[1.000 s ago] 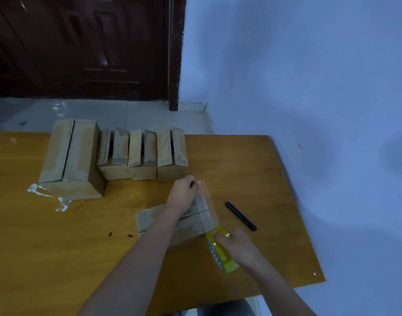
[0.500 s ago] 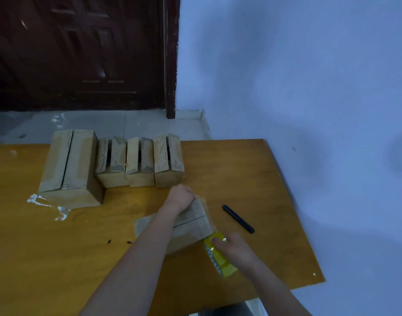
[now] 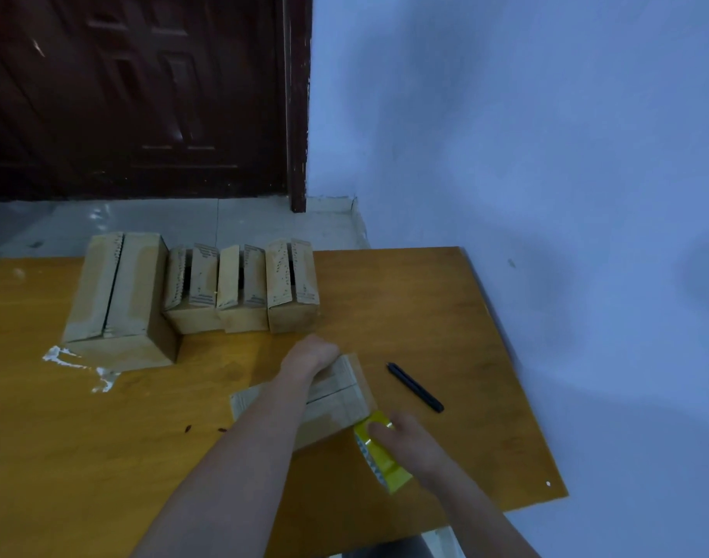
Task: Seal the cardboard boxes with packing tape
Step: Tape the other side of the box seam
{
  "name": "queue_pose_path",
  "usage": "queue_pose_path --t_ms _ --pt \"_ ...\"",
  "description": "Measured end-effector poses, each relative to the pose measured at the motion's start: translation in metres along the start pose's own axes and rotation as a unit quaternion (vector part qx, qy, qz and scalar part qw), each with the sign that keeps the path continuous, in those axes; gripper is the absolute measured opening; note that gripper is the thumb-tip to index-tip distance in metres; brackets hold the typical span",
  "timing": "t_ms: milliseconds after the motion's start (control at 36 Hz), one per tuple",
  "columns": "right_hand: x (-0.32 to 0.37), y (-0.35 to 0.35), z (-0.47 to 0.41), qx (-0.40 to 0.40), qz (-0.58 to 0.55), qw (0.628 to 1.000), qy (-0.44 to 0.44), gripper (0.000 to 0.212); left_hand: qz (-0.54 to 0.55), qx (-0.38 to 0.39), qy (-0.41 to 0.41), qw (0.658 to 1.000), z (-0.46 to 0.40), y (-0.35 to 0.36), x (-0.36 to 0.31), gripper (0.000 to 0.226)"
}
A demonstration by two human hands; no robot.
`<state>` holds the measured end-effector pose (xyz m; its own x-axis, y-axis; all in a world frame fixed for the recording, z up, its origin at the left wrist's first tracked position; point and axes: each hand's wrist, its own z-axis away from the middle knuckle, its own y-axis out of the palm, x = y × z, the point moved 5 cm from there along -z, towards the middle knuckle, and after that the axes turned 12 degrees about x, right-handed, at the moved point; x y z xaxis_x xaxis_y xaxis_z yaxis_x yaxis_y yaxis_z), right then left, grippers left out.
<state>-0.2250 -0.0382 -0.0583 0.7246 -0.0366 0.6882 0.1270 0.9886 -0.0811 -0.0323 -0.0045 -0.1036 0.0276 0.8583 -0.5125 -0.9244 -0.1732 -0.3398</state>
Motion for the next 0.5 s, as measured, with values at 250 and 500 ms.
queue_pose_path --t_ms 250,500 --pt "-0.003 0.01 -0.003 -0.021 -0.039 0.999 -0.019 0.018 -0.1 -0.308 0.329 0.887 0.043 -0.012 -0.018 0.009" --pt "-0.005 0.017 -0.006 -0.021 -0.108 0.993 -0.035 0.019 -0.275 -0.32 0.337 0.842 0.073 0.032 0.024 0.019"
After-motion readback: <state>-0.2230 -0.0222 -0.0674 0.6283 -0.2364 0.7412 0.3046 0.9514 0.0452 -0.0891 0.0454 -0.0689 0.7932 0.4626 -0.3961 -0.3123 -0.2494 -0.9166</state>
